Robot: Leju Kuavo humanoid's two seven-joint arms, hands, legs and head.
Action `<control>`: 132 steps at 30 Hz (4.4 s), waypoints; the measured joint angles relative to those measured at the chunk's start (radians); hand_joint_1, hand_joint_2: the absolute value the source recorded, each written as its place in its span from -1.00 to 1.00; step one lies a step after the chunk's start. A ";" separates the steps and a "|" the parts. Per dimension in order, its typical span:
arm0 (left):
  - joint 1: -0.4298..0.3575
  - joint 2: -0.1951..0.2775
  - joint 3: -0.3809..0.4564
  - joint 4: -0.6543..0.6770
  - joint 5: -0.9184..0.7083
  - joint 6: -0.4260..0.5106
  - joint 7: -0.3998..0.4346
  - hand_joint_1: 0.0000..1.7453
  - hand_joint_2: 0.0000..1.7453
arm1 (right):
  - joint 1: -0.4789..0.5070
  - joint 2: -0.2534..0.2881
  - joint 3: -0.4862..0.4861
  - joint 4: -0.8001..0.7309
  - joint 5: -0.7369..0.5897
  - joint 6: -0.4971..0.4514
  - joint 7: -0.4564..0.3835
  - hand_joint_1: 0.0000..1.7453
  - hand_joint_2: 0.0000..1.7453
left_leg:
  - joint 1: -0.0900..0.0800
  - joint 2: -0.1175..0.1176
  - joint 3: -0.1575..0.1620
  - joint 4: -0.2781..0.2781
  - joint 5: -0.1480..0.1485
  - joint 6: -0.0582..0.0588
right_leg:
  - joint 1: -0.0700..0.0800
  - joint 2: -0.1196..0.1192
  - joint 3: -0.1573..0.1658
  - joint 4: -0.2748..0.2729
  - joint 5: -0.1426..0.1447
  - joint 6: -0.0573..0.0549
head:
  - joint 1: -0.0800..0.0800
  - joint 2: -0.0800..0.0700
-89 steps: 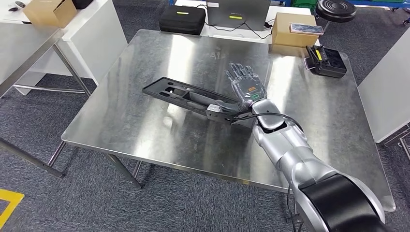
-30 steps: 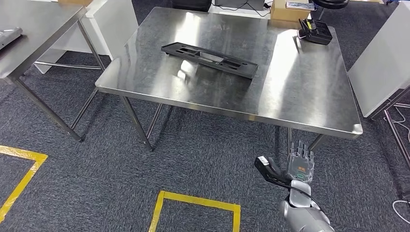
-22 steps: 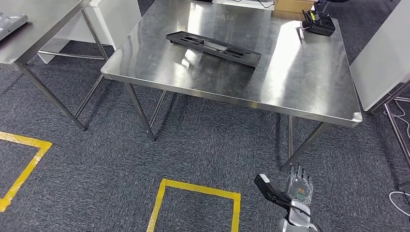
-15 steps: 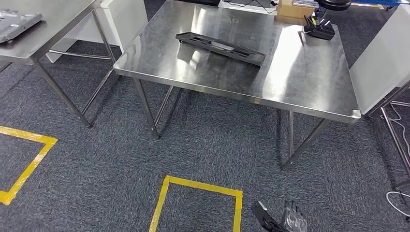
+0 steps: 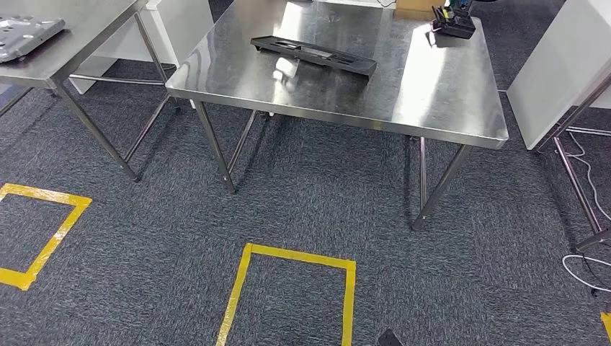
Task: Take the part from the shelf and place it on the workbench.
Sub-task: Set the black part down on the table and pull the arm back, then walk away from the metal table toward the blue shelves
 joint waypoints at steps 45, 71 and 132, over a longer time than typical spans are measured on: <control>-0.004 0.019 -0.009 0.001 -0.050 -0.033 0.006 -1.00 -1.00 | 0.040 0.019 -0.077 0.023 0.002 0.096 0.044 -1.00 -1.00 | 0.003 -0.018 0.169 -0.139 0.027 0.048 | 0.018 0.050 -0.117 0.119 -0.011 0.033 | 0.008 0.000; 0.001 0.017 -0.008 0.002 -0.056 -0.081 0.019 -1.00 -1.00 | 0.048 0.018 -0.087 0.027 -0.005 0.110 0.041 -1.00 -1.00 | 0.007 -0.075 0.163 -0.098 -0.002 0.014 | 0.005 0.116 -0.082 0.046 0.046 0.034 | 0.005 0.000; 0.010 0.016 -0.008 0.002 -0.063 -0.116 0.030 -1.00 -1.00 | 0.066 0.023 -0.111 0.032 0.002 0.125 0.041 -1.00 -1.00 | 0.007 -0.069 0.158 -0.090 -0.007 0.009 | 0.012 0.112 -0.092 0.052 0.049 0.026 | 0.007 0.000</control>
